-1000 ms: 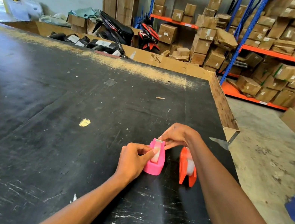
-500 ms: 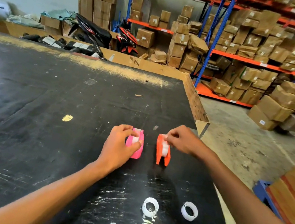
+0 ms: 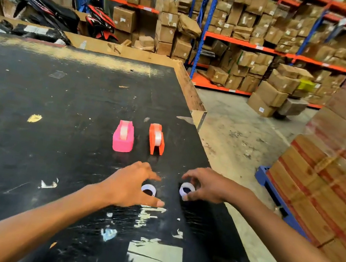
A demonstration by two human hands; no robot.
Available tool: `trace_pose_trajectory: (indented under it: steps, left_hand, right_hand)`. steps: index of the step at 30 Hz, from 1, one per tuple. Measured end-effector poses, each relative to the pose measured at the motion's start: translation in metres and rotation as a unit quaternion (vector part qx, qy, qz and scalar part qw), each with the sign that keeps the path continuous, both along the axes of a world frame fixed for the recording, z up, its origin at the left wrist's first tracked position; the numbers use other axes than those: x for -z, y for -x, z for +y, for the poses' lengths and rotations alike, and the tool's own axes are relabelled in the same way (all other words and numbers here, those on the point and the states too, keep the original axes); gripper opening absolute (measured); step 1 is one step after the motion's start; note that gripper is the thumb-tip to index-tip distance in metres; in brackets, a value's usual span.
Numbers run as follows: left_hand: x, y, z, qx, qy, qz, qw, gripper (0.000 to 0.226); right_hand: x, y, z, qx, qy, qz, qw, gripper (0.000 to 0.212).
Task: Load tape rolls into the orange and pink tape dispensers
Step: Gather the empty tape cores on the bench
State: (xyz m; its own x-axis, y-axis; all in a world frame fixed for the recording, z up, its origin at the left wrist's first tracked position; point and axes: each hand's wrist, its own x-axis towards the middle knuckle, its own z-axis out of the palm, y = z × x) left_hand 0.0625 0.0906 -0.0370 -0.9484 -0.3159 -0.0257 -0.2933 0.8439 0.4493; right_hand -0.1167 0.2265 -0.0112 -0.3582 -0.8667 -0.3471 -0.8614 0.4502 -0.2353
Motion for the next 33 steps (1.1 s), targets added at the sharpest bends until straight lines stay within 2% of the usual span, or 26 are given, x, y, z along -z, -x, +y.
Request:
trace_pose_trajectory:
  steps: [6, 10, 13, 15, 19, 22, 24, 29, 33]
  left_hand:
    - [0.005, -0.01, -0.003, -0.022, 0.009, -0.004, 1.0, 0.041]
    - [0.005, -0.028, -0.024, -0.037, 0.001, 0.0, 0.999, 0.028]
    - [0.002, -0.045, -0.049, -0.083, -0.014, 0.019, 0.996, 0.025]
    - [-0.005, -0.059, -0.072, -0.124, 0.003, 0.025, 0.992, 0.026]
    - [-0.015, -0.083, -0.124, -0.19, 0.047, 0.016, 0.981, 0.034]
    - [-0.017, -0.096, -0.16, -0.227, 0.05, 0.01, 0.972, 0.046]
    - [-0.016, -0.1, -0.176, -0.242, 0.039, 0.01, 0.969, 0.053]
    - [-0.01, -0.091, -0.192, -0.226, 0.043, -0.016, 0.973, 0.057]
    - [-0.005, -0.078, -0.191, -0.187, 0.038, -0.037, 0.981, 0.063]
  right_hand:
    - [0.008, -0.011, -0.006, 0.009, 0.05, -0.016, 0.999, 0.035]
    - [-0.002, -0.033, -0.045, -0.024, 0.084, -0.049, 0.995, 0.029]
    - [-0.004, -0.053, -0.085, -0.057, 0.105, -0.065, 0.991, 0.03]
    - [-0.006, -0.066, -0.114, -0.079, 0.114, -0.063, 0.988, 0.027]
    - [-0.009, -0.089, -0.167, -0.121, 0.143, 0.02, 0.982, 0.02]
    - [-0.007, -0.097, -0.203, -0.145, 0.154, 0.099, 0.972, 0.034]
    - [0.0, -0.096, -0.223, -0.147, 0.136, 0.146, 0.969, 0.034]
    - [0.009, -0.095, -0.246, -0.154, 0.059, 0.2, 0.966, 0.031]
    - [0.008, -0.102, -0.245, -0.156, 0.039, 0.208, 0.965, 0.038]
